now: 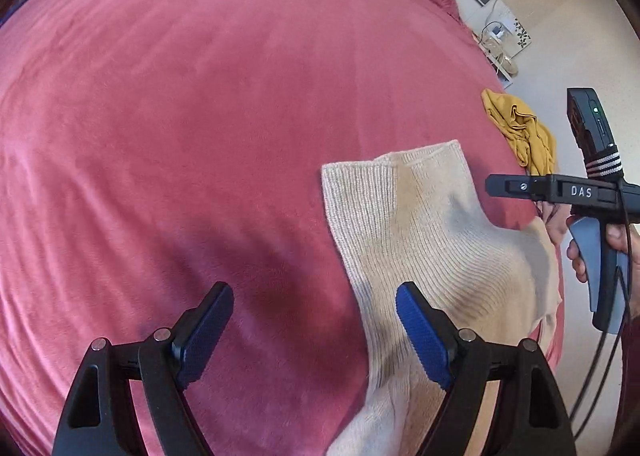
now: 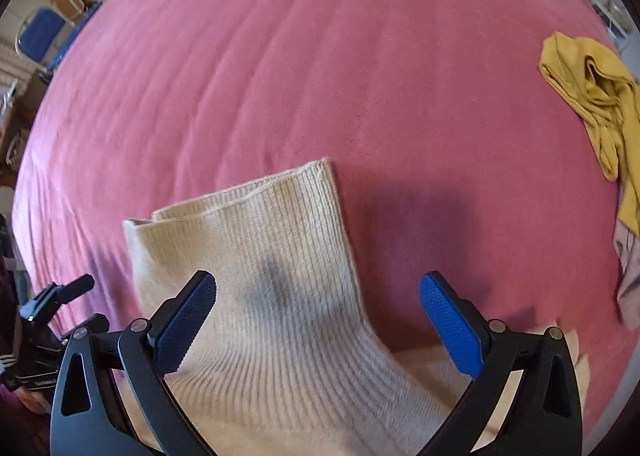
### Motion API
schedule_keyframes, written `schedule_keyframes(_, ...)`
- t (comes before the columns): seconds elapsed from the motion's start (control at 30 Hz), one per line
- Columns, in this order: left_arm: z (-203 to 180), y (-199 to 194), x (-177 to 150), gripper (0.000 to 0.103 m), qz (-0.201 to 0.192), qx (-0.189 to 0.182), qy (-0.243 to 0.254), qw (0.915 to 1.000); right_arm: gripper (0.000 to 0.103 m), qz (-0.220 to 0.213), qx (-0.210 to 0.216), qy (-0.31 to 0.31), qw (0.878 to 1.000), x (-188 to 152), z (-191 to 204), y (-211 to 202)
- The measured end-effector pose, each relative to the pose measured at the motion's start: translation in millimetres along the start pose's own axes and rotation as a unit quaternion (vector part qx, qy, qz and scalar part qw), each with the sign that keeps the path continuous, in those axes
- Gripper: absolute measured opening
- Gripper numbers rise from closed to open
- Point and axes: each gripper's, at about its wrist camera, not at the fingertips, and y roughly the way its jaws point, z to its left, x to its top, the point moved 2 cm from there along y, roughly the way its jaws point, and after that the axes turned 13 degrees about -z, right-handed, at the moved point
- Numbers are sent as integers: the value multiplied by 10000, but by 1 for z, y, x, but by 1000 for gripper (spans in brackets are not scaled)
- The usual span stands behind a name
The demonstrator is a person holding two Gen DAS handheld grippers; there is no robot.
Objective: Fold clothes
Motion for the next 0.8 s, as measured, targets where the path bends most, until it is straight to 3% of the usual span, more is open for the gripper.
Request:
schedule_keyframes(0.2, -1, 6, -5, 81, 115, 305, 72, 9994, 103, 349, -340, -726, 9962, -10, 17, 25)
schedule_keyframes(0.27, 1, -6, -7, 81, 53, 315, 136, 9994, 103, 352, -286, -646, 9969, -16, 20, 24)
schedule_keyframes(0.53, 26, -76, -11, 81, -322, 676, 171, 9970, 103, -837, -58, 114, 9964, -40, 25, -52)
schedule_keyframes(0.67, 32, -114, -16, 81, -635, 652, 102, 9958, 103, -1263, -6, 36, 9920, -54, 38, -98)
schedule_keyframes(0.8, 26, -128, -23, 81, -756, 416, 103, 9962, 103, -1550, 92, 26, 9879, -65, 47, -128)
